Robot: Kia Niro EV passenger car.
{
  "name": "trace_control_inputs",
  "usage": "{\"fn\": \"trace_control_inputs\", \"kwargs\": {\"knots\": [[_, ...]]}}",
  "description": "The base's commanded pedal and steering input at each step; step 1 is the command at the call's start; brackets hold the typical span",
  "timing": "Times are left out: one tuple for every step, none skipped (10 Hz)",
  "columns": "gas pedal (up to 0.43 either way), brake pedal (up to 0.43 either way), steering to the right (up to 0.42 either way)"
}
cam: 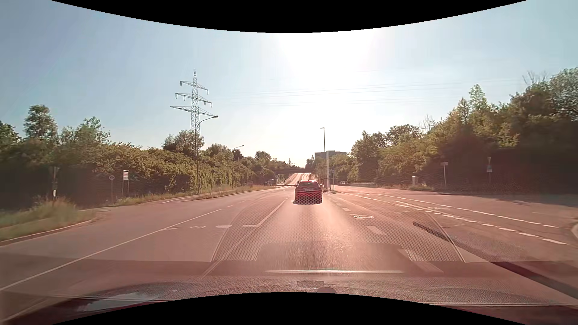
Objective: Follow the waypoints while adhering to traffic rules and regulations
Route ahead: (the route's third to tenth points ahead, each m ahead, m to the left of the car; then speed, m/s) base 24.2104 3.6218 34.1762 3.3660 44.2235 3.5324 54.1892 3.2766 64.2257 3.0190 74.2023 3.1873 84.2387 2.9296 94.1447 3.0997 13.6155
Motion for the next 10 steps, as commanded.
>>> {"fn": "trace_control_inputs", "kwargs": {"knots": [[0.11, 0.006, 0.0], [0.11, 0.006, 0.0], [0.118, 0.006, -0.001], [0.13, 0.006, -0.001], [0.13, 0.006, -0.001], [0.138, 0.006, -0.001], [0.138, 0.006, -0.001], [0.15, 0.006, -0.001], [0.15, 0.006, -0.001], [0.15, 0.006, -0.002]]}}
